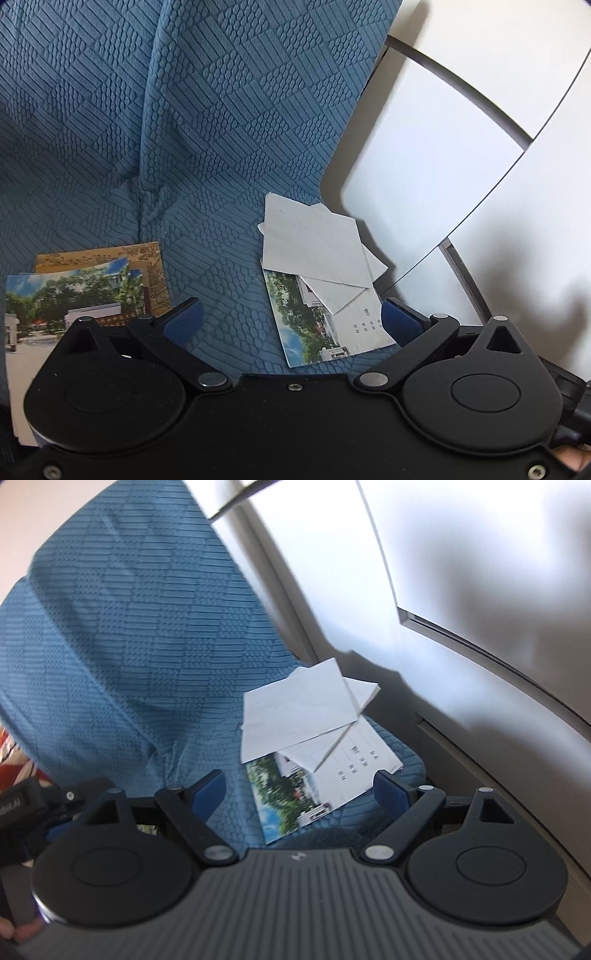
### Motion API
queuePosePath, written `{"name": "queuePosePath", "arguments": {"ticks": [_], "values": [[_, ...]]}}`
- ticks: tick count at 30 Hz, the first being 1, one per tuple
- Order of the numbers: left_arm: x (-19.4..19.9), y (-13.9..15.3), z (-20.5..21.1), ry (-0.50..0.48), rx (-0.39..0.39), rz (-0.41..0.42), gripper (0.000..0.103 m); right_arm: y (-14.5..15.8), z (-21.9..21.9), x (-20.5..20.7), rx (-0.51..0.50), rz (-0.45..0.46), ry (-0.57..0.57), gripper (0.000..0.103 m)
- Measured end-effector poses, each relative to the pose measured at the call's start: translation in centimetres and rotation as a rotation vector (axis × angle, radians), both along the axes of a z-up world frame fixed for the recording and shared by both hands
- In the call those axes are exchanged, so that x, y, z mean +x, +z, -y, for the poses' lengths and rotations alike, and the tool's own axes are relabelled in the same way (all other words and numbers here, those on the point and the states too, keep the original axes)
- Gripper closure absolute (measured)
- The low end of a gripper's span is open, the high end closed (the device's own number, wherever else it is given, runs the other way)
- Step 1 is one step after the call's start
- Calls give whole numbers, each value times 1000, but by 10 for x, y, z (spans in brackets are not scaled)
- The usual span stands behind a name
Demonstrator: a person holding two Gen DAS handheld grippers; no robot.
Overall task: Organize objects
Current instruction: 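Lower the left tool onto the white sheets and close its fingers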
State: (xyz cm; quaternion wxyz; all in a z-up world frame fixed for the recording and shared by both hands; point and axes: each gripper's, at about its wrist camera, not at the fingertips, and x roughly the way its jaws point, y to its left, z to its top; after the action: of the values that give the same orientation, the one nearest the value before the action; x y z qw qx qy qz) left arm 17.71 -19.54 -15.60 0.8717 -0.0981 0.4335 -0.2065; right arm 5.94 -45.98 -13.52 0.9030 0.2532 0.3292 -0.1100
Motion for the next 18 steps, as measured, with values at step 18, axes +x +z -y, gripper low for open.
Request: {"name": "queuePosePath", "arguments": {"ticks": [18], "values": [[74,-77,51,-25,-4,-74,8,-49,61,66,89,-38,-15,16]]}}
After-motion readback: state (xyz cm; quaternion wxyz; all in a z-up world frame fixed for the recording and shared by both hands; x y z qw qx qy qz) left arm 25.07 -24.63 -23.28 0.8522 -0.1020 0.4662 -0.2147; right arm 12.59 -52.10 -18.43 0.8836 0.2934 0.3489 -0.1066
